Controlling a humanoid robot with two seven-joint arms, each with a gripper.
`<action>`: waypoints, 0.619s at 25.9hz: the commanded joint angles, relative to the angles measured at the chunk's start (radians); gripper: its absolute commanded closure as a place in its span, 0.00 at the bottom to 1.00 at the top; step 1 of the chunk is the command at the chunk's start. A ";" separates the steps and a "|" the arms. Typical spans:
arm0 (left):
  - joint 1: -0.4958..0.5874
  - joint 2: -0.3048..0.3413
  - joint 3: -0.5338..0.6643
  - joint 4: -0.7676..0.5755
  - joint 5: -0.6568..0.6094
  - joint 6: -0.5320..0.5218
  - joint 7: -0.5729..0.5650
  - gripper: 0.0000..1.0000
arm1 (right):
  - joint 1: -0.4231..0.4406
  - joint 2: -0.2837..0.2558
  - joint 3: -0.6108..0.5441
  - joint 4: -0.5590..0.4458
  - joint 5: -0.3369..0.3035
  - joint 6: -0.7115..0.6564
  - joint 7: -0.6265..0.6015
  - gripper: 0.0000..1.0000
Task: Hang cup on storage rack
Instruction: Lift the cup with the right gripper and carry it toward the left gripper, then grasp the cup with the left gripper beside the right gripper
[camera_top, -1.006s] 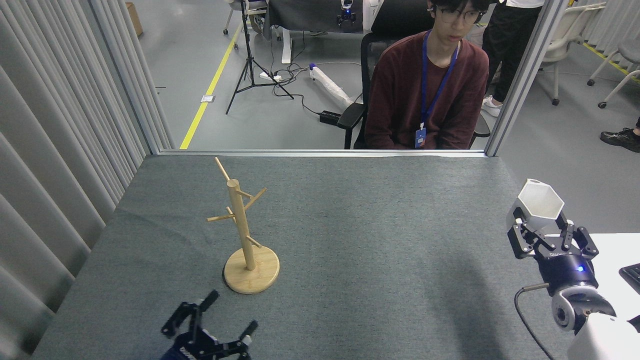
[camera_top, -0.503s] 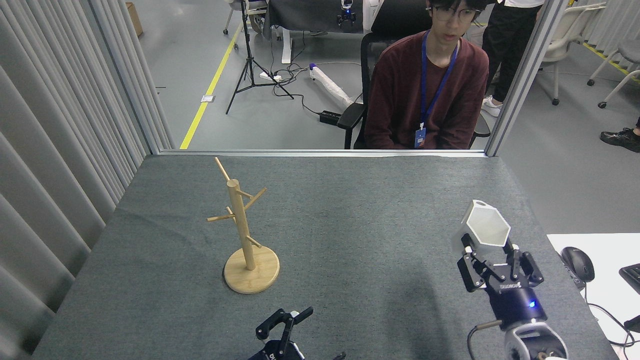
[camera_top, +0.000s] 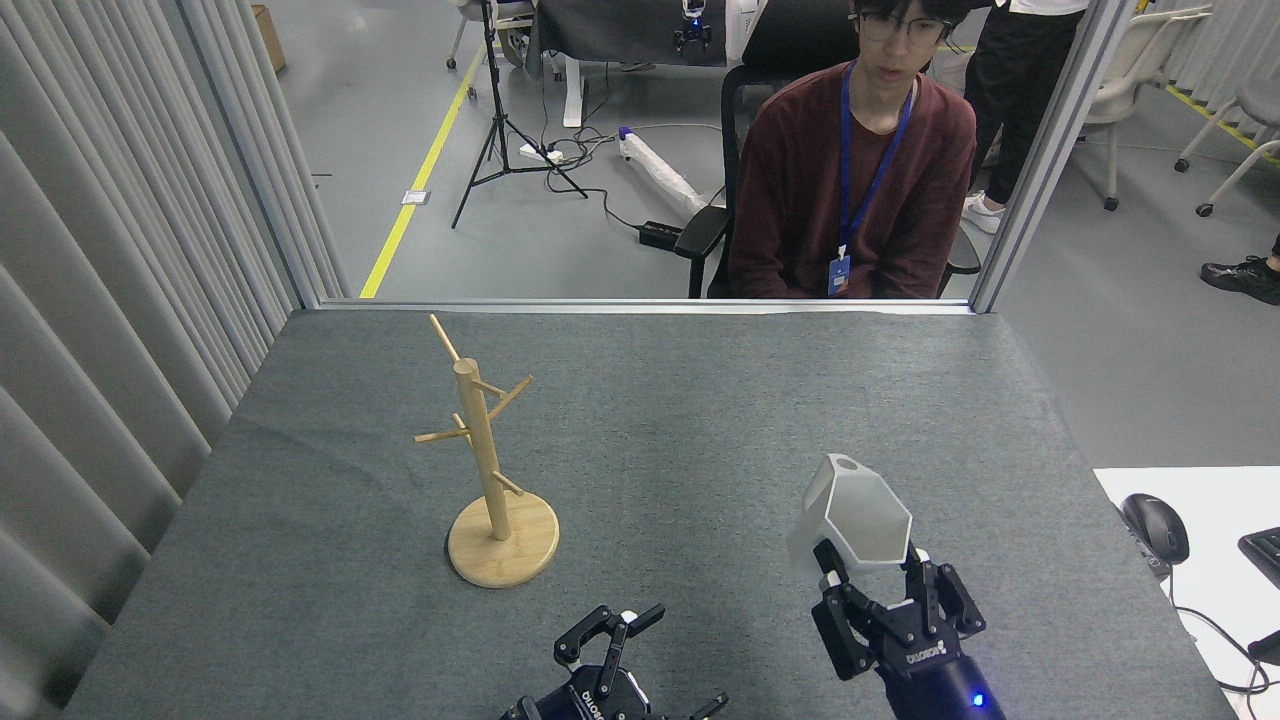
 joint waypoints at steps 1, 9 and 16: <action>0.001 -0.014 0.000 0.003 -0.005 0.002 0.000 0.01 | 0.069 0.018 0.003 -0.049 0.002 -0.056 0.001 0.58; -0.016 -0.016 0.001 0.001 -0.011 0.002 -0.002 0.01 | 0.127 0.050 0.103 -0.081 0.019 -0.059 0.001 0.58; -0.037 -0.011 0.004 0.000 -0.009 0.000 -0.002 0.01 | 0.138 0.096 0.161 -0.086 0.082 -0.051 0.000 0.58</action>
